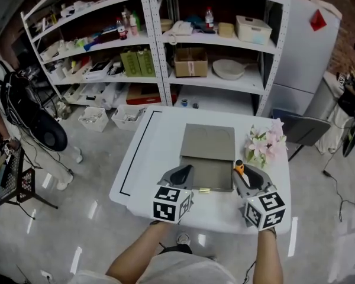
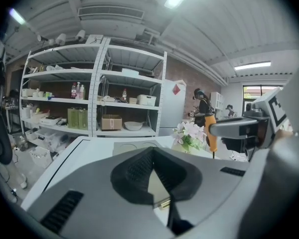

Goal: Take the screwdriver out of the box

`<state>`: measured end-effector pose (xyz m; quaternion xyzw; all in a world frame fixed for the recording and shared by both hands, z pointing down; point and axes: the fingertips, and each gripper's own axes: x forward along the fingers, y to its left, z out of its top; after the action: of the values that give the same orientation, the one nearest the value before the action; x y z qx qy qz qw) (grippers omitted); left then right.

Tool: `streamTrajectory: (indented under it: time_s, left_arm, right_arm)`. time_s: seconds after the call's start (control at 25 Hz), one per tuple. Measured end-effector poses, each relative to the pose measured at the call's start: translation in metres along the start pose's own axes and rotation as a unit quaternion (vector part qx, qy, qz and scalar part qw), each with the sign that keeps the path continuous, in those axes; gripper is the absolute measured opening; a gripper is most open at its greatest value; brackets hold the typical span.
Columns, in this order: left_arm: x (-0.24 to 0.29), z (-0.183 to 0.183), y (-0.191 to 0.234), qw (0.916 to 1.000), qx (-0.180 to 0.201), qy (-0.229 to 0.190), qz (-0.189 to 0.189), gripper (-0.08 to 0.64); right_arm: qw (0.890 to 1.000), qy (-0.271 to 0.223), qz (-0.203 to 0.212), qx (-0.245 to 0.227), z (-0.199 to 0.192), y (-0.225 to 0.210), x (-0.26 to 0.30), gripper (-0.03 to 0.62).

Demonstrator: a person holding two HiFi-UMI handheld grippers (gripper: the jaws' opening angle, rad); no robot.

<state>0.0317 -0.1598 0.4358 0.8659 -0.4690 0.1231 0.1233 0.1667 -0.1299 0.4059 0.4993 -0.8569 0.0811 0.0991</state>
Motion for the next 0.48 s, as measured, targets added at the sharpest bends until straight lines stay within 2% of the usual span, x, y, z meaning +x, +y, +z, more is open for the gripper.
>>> streamTrajectory:
  time_s: [0.12,0.48]
  left_arm:
    - [-0.0035,-0.0036,-0.0032,1.0000,0.001,0.003,0.006,0.003]
    - [-0.0047,-0.0061,-0.0056,0.9999,0.003,0.008,0.010,0.003]
  right_arm:
    - [1.000,-0.013,-0.014,0.024,0.0000,-0.0058,-0.0086,0.112]
    - [0.999,-0.011,-0.026,0.027,-0.0045,-0.0112,-0.0136,0.112]
